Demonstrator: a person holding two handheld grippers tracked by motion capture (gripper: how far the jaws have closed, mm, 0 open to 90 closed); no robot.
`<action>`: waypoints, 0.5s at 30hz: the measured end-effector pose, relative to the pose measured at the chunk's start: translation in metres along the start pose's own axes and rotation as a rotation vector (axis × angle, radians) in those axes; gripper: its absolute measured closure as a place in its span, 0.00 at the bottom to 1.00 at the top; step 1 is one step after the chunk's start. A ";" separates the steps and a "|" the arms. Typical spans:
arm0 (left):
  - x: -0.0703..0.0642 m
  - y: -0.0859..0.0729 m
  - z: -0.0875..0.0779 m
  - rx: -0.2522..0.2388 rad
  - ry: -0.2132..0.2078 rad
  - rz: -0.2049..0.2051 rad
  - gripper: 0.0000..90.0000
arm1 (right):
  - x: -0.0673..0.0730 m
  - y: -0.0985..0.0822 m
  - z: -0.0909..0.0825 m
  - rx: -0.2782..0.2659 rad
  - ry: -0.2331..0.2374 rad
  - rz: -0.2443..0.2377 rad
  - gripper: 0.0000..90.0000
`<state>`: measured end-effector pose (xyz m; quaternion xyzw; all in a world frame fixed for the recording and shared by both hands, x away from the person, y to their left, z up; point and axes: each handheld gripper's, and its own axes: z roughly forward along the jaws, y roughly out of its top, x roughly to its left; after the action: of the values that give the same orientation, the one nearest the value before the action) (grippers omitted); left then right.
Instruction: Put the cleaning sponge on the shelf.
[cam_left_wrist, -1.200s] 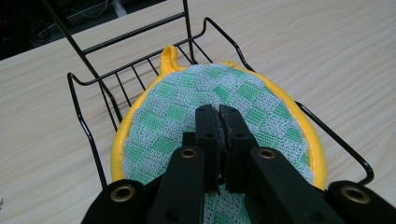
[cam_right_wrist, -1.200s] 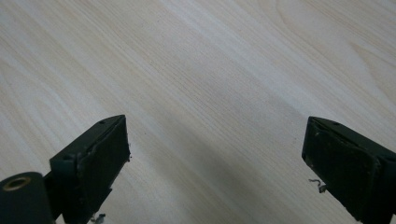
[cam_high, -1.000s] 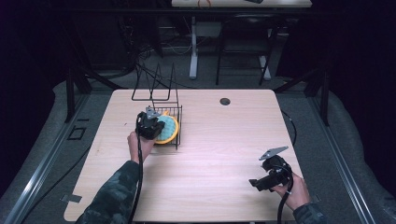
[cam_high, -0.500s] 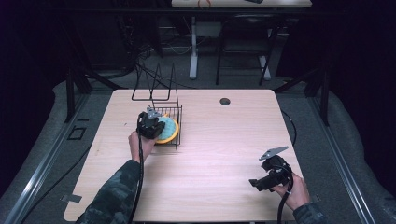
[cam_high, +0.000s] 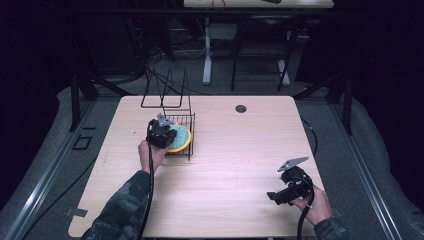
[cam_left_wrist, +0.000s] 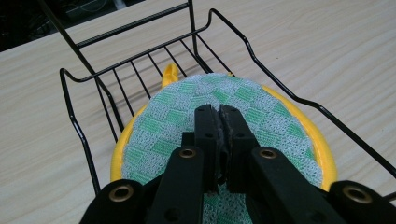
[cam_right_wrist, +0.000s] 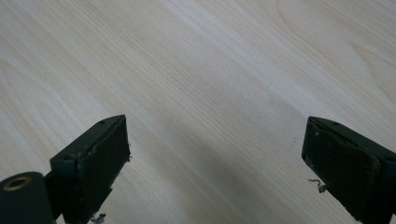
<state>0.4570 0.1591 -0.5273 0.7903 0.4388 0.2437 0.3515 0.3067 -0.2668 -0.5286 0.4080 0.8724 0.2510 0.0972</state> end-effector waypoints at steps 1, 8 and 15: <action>0.000 0.000 0.000 0.000 0.002 0.000 0.96 | 0.000 0.000 0.000 -0.001 -0.001 0.001 0.08; 0.000 0.001 0.003 -0.002 0.003 0.003 0.95 | 0.000 -0.002 0.000 -0.002 0.002 0.004 0.08; 0.001 0.000 0.002 0.002 -0.003 -0.004 0.94 | 0.000 -0.001 0.000 0.006 0.001 0.000 0.08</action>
<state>0.4592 0.1592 -0.5283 0.7901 0.4401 0.2412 0.3520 0.3061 -0.2674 -0.5290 0.4080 0.8732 0.2487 0.0957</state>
